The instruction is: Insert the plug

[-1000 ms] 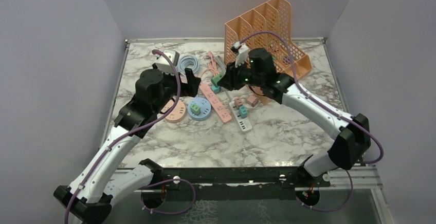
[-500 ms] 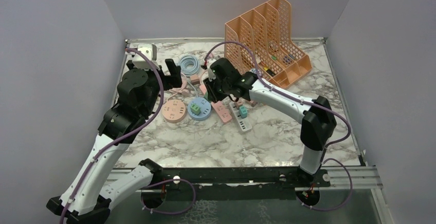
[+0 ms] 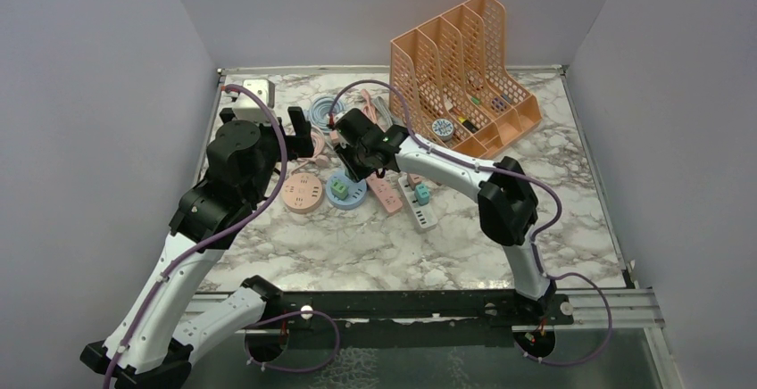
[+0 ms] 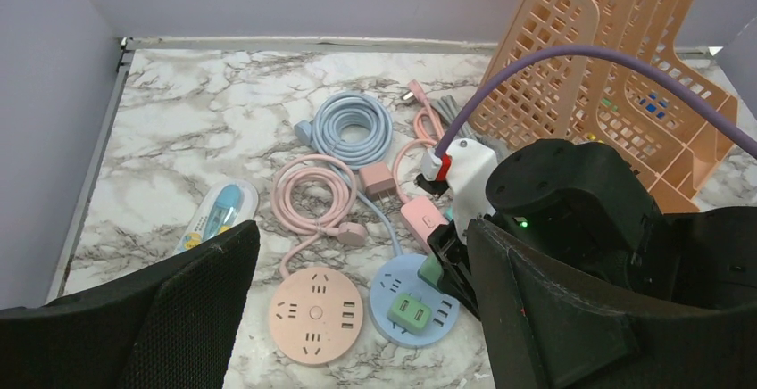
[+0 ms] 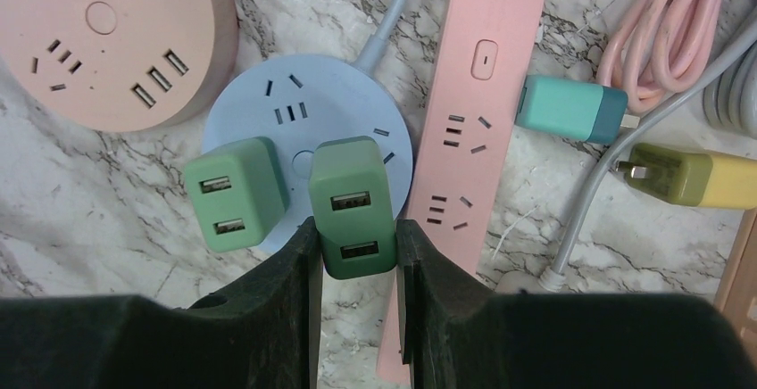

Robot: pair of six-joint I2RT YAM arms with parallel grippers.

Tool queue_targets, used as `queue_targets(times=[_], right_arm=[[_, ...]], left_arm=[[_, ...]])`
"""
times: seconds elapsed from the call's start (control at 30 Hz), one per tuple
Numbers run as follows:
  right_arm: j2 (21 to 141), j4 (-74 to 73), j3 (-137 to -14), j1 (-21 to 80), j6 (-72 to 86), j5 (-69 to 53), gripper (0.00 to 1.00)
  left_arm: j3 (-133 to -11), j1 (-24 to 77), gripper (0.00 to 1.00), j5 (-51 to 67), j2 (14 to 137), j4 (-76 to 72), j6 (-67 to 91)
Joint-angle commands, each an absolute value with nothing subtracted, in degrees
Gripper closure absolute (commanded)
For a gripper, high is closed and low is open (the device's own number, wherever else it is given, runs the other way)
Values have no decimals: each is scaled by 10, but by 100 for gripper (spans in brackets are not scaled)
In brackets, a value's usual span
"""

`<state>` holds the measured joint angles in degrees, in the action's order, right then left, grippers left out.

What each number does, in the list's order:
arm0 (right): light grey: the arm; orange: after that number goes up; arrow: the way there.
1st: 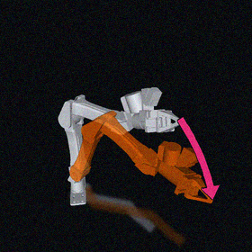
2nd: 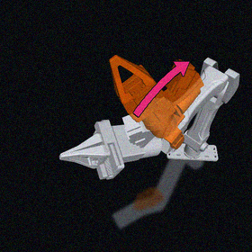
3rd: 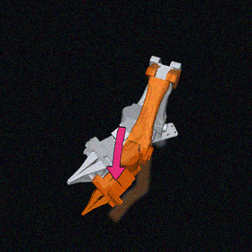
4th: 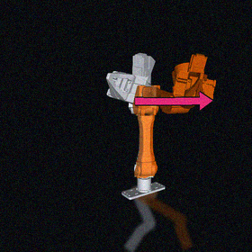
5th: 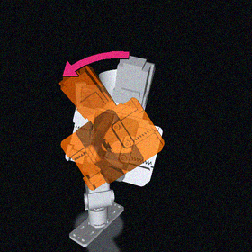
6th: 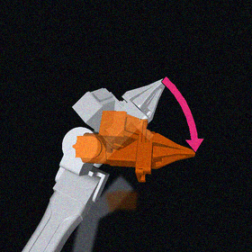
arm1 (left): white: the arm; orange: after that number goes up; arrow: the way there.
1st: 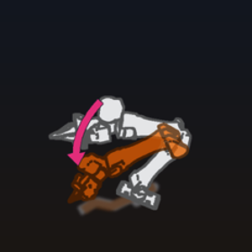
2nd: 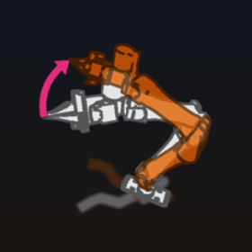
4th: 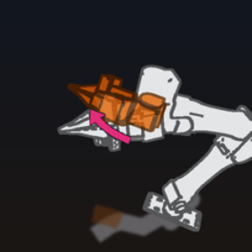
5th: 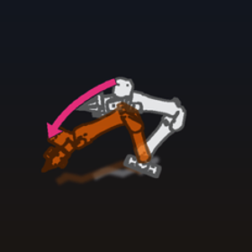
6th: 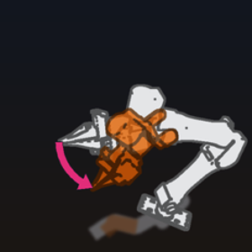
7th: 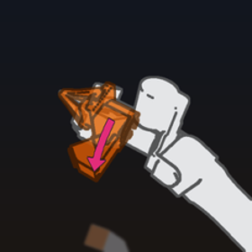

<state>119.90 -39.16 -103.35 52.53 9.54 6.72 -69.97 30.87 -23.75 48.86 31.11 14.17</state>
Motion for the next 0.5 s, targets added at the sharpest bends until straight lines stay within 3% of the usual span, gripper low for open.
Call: queue_targets(times=[0.0, 0.47], right_arm=[[1222, -410, -1064, 527, 75, 90, 99], [1264, -427, -1066, 527, 54, 49, 99]], left_arm=[[-705, 310, 12, -247, 488, 314, 139], [-694, 310, 12, -247, 486, 315, 142]])
